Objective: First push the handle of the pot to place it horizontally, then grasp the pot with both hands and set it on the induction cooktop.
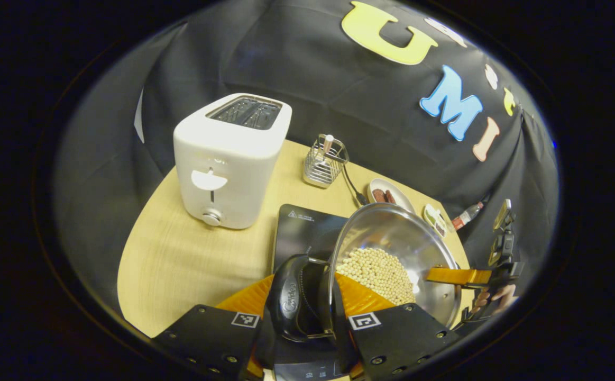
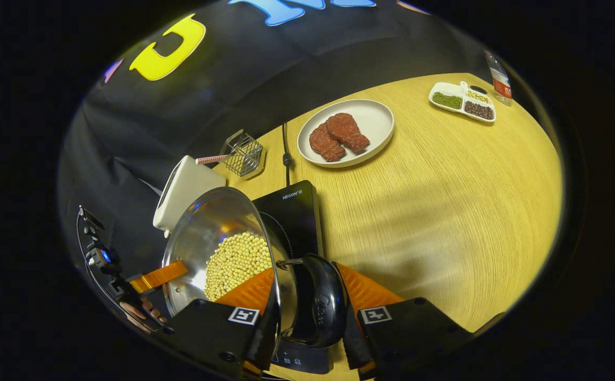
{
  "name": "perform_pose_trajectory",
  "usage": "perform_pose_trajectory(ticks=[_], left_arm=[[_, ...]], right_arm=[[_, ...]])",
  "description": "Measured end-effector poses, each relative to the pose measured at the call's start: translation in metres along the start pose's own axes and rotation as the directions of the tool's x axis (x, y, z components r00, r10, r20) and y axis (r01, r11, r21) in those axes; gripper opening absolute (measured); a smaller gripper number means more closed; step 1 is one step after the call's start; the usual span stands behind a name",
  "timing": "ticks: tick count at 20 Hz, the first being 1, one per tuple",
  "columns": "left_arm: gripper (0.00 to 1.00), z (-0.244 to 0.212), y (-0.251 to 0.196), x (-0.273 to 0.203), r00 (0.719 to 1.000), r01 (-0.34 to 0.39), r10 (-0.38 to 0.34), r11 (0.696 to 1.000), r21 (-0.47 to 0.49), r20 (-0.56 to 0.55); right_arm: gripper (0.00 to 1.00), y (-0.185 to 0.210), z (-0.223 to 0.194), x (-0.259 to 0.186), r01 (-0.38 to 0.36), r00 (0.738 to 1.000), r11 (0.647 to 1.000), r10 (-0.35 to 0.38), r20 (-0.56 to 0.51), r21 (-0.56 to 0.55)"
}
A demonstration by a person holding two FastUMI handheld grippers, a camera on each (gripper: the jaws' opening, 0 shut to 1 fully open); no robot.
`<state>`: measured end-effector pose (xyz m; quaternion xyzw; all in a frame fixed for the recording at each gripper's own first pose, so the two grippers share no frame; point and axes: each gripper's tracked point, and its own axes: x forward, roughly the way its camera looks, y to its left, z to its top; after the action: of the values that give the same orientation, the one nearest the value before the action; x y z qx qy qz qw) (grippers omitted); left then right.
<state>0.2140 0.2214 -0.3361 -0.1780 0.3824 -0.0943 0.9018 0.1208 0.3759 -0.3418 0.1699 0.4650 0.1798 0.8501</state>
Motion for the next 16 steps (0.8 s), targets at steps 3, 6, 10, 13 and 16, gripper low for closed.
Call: perform_pose_trajectory(ticks=[3,6,10,13,16], left_arm=[[0.42,0.0,0.004,0.013,1.0,0.003,-0.003,1.0,0.002,-0.003],[0.42,0.0,0.006,0.019,1.0,0.006,-0.006,1.0,0.008,0.007],[0.48,-0.003,0.006,0.02,1.0,0.024,-0.024,0.999,-0.026,-0.001],[0.53,-0.005,0.008,0.02,1.0,0.019,-0.02,1.0,-0.019,-0.023],[0.46,-0.004,0.009,0.018,0.999,0.01,-0.011,1.0,-0.028,-0.031]], right_arm=[[0.55,-0.001,0.0,0.007,-0.001,1.0,1.0,0.001,0.004,0.001],[0.51,-0.002,0.0,0.012,-0.002,1.0,1.0,0.002,0.009,-0.006],[0.56,-0.003,0.002,0.01,-0.014,1.0,1.0,0.014,0.008,-0.013],[0.6,-0.003,0.001,0.011,-0.024,1.0,1.0,0.024,0.001,-0.015],[0.53,-0.004,0.001,0.01,-0.027,1.0,1.0,0.027,-0.005,-0.015]])
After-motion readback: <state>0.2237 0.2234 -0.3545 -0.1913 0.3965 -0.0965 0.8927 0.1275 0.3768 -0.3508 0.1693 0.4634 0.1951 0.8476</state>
